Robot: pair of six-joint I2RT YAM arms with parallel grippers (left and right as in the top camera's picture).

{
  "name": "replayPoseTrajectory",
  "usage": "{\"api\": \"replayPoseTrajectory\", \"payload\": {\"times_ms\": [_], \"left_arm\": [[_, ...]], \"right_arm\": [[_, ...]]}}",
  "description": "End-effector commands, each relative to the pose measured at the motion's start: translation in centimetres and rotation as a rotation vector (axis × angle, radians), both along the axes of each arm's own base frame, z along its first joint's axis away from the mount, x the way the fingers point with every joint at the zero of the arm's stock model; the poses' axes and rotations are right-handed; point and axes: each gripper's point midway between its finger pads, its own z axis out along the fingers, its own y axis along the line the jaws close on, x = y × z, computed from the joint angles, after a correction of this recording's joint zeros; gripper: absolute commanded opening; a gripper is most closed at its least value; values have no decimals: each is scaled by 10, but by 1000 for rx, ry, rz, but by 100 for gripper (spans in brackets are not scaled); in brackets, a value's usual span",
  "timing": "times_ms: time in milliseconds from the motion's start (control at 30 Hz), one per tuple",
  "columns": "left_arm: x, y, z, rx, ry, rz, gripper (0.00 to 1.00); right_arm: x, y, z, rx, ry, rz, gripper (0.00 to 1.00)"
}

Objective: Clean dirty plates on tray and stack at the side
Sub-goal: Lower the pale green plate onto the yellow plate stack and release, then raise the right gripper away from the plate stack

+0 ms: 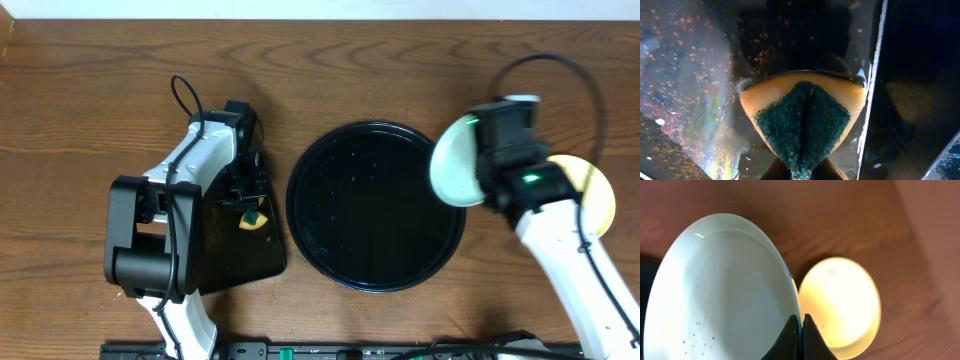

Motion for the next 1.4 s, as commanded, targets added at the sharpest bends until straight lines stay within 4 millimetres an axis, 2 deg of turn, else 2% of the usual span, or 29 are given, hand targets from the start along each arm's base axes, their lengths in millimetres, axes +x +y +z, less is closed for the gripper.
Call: {"api": "replayPoseTrajectory", "payload": {"times_ms": [0, 100, 233, 400, 500, 867, 1067, 1367], "left_arm": [[-1, -1, 2, -13, -1, -17, 8], [-1, -1, 1, -13, -2, -18, 8], [0, -1, 1, -14, -5, -17, 8], [0, -1, 1, -14, -6, -18, 8], [0, -1, 1, -14, -5, -18, 8], [-1, -1, 1, -14, -5, -21, 8], [-1, -1, 1, -14, -5, -21, 8], [0, -1, 1, -14, -6, -21, 8]], "right_arm": [[3, -22, -3, 198, -59, -136, 1], [-8, -58, -6, 238, -70, -270, 2], [-37, -105, -18, 287, -62, -498, 2], [-68, -136, -38, 340, -17, -700, 1], [-78, -149, -49, 352, 8, -765, 1], [-95, -179, -92, 374, 106, -911, 1], [-90, -188, -112, 382, 125, -929, 1], [-76, -194, -123, 390, 99, -917, 1]]}}
